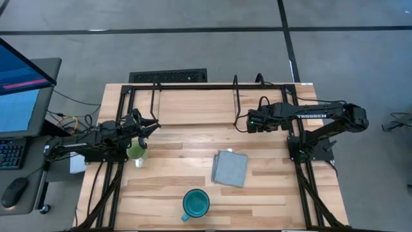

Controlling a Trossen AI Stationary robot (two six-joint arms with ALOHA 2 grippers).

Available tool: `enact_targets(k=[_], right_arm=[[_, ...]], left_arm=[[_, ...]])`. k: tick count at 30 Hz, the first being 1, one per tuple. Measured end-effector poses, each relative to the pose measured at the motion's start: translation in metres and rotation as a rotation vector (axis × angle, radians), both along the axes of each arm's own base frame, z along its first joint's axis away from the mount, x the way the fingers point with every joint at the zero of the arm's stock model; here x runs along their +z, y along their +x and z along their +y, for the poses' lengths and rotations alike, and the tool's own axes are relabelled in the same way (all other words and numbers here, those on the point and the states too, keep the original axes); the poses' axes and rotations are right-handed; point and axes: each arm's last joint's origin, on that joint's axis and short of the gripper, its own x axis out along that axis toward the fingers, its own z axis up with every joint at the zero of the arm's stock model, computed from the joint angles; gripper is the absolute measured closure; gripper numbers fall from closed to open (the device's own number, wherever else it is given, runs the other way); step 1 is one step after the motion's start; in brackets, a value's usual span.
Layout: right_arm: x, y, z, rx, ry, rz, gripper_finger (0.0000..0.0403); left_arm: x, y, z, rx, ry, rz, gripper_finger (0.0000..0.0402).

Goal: Stack small to large cups/mugs on shelf
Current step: Put the white mug on the shelf

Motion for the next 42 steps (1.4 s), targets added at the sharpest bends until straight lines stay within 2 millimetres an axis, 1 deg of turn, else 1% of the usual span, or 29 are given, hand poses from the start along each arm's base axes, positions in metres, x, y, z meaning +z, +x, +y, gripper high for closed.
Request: enact_targets(k=[15,30,42], right_arm=[[0.000,-0.001,0.000,0.034,-0.010,0.012,0.0338],[0.001,-0.001,0.001,0.062,0.002,0.021,0.0338],[0.025,0.005,0.000,0.114,0.010,0.018,0.0338]], left_arm=[[0.000,0.000,0.000,0.001,0.004,0.001,0.0304],[0.000,0.000,0.000,0.003,0.028,0.010,0.0304],[0.000,0.000,0.000,0.003,0.028,0.010,0.0304]])
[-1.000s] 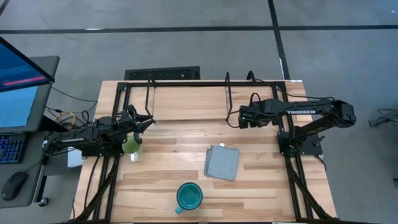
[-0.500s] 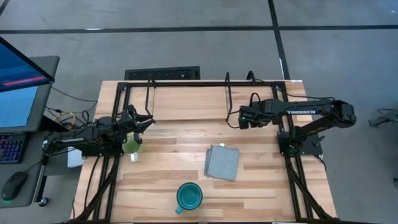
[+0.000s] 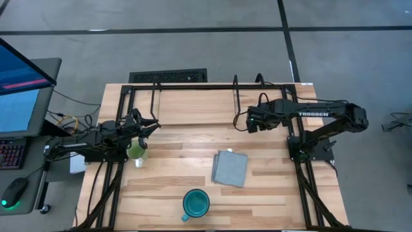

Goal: Stack small to large cups/mugs on shelf
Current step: Put the white mug on the shelf

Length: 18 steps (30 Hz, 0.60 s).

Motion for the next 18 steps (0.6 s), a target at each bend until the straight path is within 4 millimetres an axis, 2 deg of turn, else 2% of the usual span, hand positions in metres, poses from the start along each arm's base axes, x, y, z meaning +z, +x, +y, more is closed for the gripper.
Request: enact_targets(k=[9,18], right_arm=[[0.023,0.002,0.006,0.033,-0.003,0.016,0.0338],[0.055,0.003,0.009,0.046,-0.009,-0.007,0.0339]], left_arm=[[0.000,0.000,0.000,0.000,0.000,0.000,0.0304],[0.000,0.000,0.000,0.000,-0.001,0.000,0.0304]])
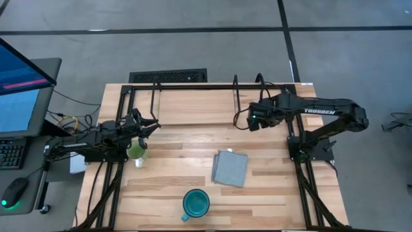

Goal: Stack small to large cups/mugs on shelf
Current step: Put the white mug on the shelf

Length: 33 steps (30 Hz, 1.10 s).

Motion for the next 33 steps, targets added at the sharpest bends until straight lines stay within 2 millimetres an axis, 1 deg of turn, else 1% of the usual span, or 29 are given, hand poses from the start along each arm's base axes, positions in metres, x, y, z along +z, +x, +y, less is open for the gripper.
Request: enact_targets(k=[5,10,13,22,30,33], right_arm=[[0.016,-0.004,0.001,-0.001,0.000,0.022,0.0339],[0.030,-0.003,0.000,0.014,-0.002,-0.021,0.0339],[0.036,-0.001,0.002,0.034,0.036,-0.051,0.0339],[0.038,0.002,0.016,0.103,0.123,-0.078,0.0339],[0.038,0.006,0.038,0.107,0.169,-0.118,0.0339],[0.039,0.010,0.047,0.131,0.189,-0.167,0.0339]], left_arm=[[0.000,0.000,0.000,0.000,-0.001,0.000,0.0304],[0.000,0.000,0.000,-0.001,-0.003,-0.001,0.0304],[0.000,0.000,0.000,-0.001,-0.003,-0.001,0.0304],[0.000,0.000,0.000,0.000,-0.002,-0.001,0.0304],[0.000,0.000,0.000,0.000,0.000,-0.001,0.0304],[0.000,0.000,0.000,0.000,0.000,0.000,0.0304]])
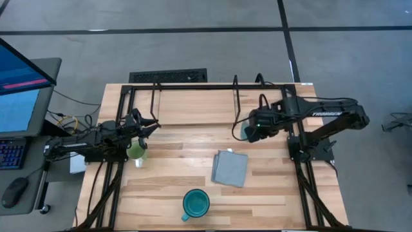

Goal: Stack small to large cups/mugs on shelf
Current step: Put the white mug on the shelf

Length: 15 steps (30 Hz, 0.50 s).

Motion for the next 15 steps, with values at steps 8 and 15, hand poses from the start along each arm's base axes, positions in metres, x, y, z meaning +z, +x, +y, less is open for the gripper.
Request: enact_targets(k=[8,15], right_arm=[[0.004,0.012,0.018,0.120,0.019,-0.143,0.0339],[-0.003,0.039,0.027,0.260,-0.021,-0.257,0.0339]], left_arm=[[0.000,0.000,0.001,0.028,0.028,0.011,0.0304],[-0.001,-0.001,0.001,0.057,0.016,0.014,0.0304]])
